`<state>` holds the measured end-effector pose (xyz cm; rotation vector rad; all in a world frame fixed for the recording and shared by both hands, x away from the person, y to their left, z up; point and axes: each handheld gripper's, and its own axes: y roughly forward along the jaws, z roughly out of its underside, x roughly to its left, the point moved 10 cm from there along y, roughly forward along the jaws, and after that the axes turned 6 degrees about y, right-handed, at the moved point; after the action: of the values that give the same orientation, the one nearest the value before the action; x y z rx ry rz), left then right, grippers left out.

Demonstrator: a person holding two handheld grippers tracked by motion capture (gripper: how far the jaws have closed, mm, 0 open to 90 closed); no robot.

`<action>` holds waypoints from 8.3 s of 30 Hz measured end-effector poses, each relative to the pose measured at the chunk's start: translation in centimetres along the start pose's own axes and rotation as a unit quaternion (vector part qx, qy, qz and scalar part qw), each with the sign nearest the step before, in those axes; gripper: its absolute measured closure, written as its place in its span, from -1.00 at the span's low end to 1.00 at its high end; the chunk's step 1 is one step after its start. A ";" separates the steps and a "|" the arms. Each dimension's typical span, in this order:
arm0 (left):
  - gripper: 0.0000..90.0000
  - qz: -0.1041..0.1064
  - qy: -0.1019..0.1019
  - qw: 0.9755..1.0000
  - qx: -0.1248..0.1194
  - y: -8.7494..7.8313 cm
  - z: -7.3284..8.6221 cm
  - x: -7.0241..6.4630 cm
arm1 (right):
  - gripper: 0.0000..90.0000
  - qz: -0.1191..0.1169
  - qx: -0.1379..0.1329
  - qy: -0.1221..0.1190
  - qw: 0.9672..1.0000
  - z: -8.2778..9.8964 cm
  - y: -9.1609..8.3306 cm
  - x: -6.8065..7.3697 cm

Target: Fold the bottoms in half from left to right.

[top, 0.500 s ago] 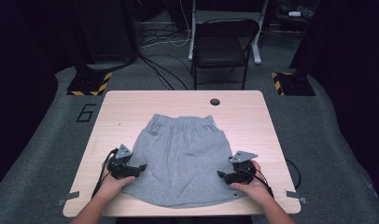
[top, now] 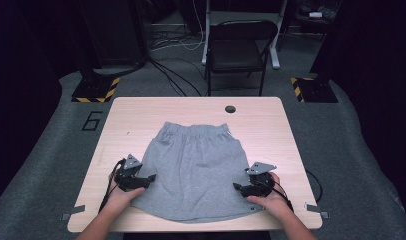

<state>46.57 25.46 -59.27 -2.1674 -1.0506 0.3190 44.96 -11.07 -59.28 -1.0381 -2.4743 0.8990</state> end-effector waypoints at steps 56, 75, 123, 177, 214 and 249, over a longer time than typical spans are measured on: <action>0.47 -0.006 -0.095 0.995 0.018 -1.4 0.6 1.0 | -0.22 -0.012 0.025 -0.005 1.000 0.2 -0.5 0.4; 0.79 -0.002 -0.110 0.994 0.013 -1.2 0.5 1.1 | -0.22 -0.013 0.022 -0.005 1.000 0.2 -0.5 0.3; 0.91 0.053 -0.024 0.998 0.013 -1.5 -7.0 -3.5 | -0.22 -0.017 0.021 -0.003 1.000 0.3 -0.6 0.3; 0.29 0.089 0.010 0.996 -0.013 -0.8 -9.8 -7.6 | -0.22 -0.020 0.019 0.000 1.000 0.3 -0.6 0.3; 0.99 0.206 0.057 0.977 0.001 -2.1 -8.4 -14.9 | -0.13 -0.015 0.032 0.020 0.999 0.1 -0.8 0.7; 0.42 0.160 0.047 0.986 -0.005 -1.2 -8.3 -13.2 | 0.16 -0.016 0.014 -0.034 0.999 -2.9 -1.7 5.1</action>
<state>41.47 11.81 -53.43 -2.3366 -0.6518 0.3542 41.98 -7.05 -55.75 -0.9700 -2.5190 0.9728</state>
